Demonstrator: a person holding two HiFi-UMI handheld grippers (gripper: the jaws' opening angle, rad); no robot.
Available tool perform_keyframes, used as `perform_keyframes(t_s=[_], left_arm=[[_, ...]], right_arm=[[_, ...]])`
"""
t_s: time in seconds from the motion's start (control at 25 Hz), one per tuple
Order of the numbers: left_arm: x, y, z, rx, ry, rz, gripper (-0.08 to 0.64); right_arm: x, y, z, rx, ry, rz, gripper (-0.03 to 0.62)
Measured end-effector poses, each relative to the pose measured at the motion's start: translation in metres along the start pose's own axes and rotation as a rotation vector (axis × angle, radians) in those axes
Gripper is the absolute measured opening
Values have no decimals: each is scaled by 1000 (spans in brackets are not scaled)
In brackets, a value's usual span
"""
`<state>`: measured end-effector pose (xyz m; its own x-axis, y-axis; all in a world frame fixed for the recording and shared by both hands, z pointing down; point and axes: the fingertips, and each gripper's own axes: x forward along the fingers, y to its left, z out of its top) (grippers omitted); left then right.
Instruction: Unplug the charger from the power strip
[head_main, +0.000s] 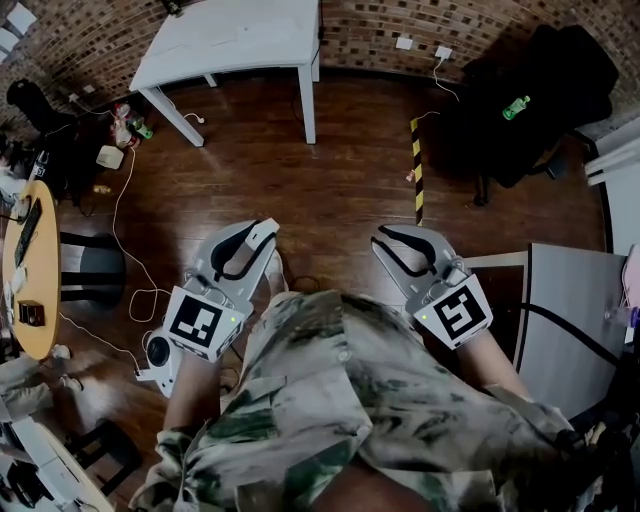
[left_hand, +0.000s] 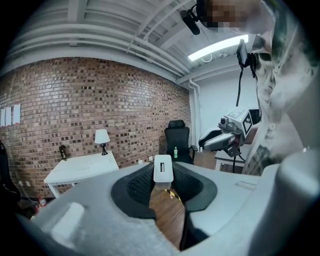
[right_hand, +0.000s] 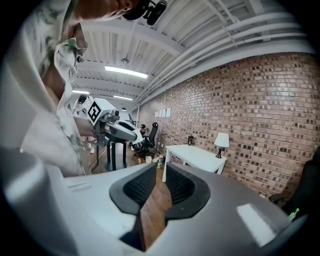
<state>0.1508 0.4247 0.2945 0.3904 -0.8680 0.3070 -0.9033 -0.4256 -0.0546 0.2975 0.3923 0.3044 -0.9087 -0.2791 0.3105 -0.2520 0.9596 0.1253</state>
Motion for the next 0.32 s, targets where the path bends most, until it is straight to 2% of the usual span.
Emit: perform_keyframes(t_s=[0.32], left_arm=[[4, 27, -4, -6, 15, 0, 107]], right_arm=[[28, -10, 8, -1, 11, 17, 66]])
